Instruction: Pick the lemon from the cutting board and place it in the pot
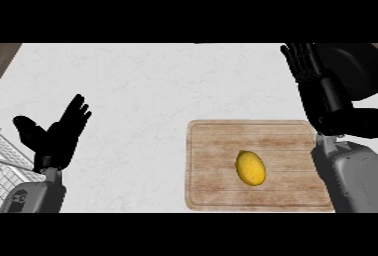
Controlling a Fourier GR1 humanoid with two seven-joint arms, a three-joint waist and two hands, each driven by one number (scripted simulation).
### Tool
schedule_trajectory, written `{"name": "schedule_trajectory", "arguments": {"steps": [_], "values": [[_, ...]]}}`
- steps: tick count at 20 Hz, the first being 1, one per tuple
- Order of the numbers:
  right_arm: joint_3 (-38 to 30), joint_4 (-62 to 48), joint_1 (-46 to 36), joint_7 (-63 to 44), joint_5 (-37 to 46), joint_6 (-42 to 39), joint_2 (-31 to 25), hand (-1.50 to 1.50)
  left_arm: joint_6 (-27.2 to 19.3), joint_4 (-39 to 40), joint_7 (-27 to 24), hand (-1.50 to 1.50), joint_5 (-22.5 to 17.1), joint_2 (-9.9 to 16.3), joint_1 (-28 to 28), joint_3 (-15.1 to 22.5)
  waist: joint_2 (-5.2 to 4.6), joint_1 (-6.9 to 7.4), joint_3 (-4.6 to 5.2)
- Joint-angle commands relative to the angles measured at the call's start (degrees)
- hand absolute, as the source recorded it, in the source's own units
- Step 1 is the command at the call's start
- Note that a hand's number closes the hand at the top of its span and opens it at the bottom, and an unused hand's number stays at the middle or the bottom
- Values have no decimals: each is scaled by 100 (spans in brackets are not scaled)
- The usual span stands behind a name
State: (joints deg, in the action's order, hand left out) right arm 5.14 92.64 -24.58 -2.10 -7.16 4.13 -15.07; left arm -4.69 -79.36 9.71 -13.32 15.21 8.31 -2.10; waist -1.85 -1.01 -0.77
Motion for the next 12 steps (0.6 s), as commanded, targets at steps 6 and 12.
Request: {"name": "schedule_trajectory", "arguments": {"steps": [6,12], "values": [[-697,-507,2418,-1547,252,1190,-162,150,-448,-572,-215,0,1028,1005,-759,-274,247,-335,65],[-118,732,3548,-470,3100,2584,-1009,-150,-383,-848,-284,0,1067,931,-1359,-96,335,-268,92]]}}
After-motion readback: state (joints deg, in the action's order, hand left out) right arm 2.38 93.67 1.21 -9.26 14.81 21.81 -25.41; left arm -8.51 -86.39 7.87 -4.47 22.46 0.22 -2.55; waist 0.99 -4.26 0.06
